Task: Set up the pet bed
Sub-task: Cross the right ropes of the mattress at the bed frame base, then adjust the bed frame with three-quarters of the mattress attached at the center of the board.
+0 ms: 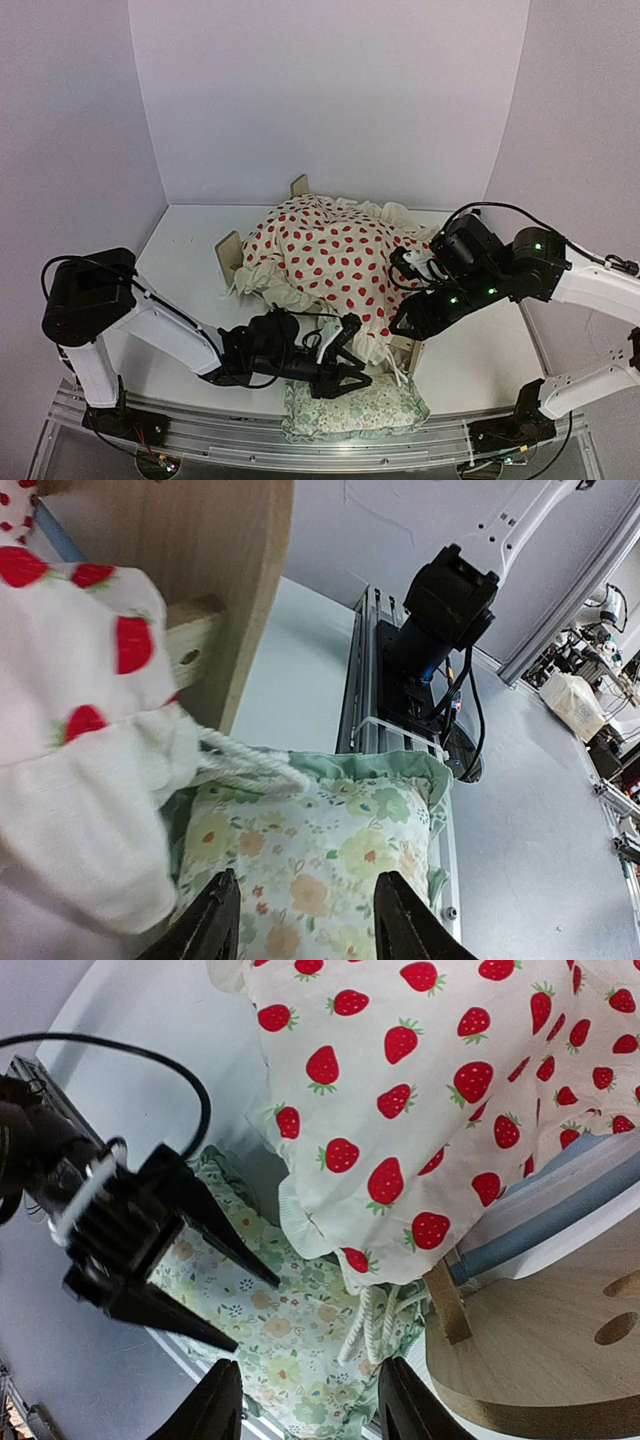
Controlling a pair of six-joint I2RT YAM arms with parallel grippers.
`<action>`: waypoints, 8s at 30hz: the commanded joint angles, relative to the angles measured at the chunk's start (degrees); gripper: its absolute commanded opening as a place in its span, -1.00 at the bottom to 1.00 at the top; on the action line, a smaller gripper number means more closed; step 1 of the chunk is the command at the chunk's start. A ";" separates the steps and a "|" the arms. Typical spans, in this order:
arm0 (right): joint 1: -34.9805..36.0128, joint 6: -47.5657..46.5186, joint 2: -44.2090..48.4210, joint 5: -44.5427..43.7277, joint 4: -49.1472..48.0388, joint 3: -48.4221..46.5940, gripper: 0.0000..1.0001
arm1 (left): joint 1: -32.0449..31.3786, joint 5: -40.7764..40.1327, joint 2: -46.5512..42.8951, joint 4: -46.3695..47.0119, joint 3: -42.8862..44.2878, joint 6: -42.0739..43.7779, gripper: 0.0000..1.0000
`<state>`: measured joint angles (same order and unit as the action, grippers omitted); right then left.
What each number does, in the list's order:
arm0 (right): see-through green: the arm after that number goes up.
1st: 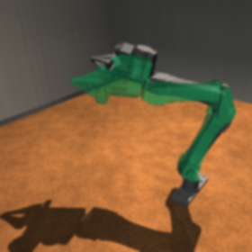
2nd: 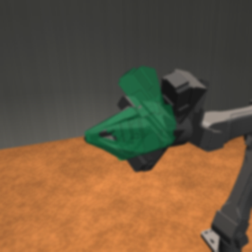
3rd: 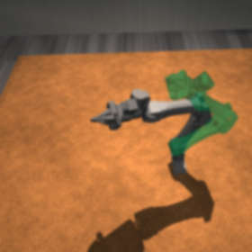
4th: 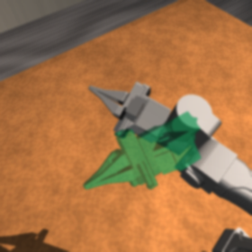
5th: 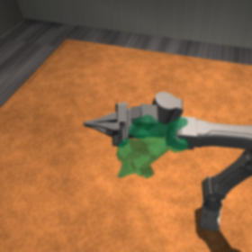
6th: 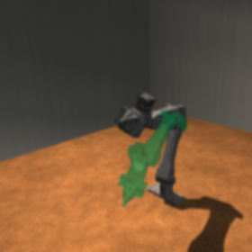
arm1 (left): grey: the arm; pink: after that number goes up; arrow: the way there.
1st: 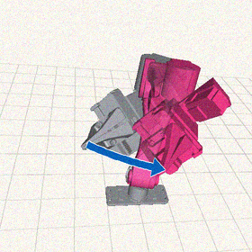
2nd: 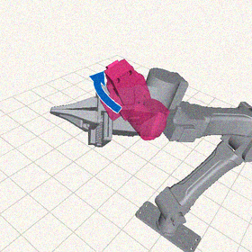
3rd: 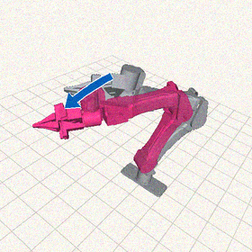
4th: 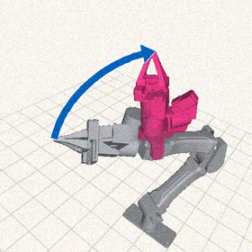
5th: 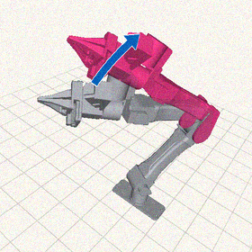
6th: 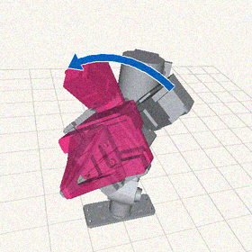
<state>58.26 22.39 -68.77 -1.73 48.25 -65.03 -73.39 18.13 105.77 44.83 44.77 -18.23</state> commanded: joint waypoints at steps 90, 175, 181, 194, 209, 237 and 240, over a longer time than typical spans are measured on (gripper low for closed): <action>5.46 -8.05 22.72 -23.39 -15.21 16.29 0.19 | 9.66 -11.52 7.01 -32.30 47.35 10.66 -1.00; 5.47 -7.82 18.99 -23.99 -15.04 14.29 0.20 | 9.11 3.74 3.61 -23.35 34.80 -1.07 -0.84; 5.48 -6.70 14.85 -24.90 -15.03 12.30 0.20 | 9.86 1.30 1.95 -25.56 32.70 3.15 -0.83; 5.50 -3.77 17.93 -26.46 -15.01 15.86 0.22 | 9.73 10.14 -0.08 -30.99 26.79 6.42 -0.40; 5.46 10.25 24.02 -51.68 -0.50 16.29 0.33 | 3.46 -1.58 0.82 -44.34 37.49 17.71 0.99; 5.45 14.59 28.80 -52.22 11.07 17.75 0.36 | 3.28 -10.95 24.72 -39.61 66.81 14.72 -1.00; 5.44 15.12 28.02 -51.84 11.02 18.32 0.36 | 3.30 -9.82 26.18 -40.75 71.00 14.33 -1.00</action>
<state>63.68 37.30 -40.65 -54.57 58.50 -47.52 -71.86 -5.79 129.16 -4.96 108.83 -15.19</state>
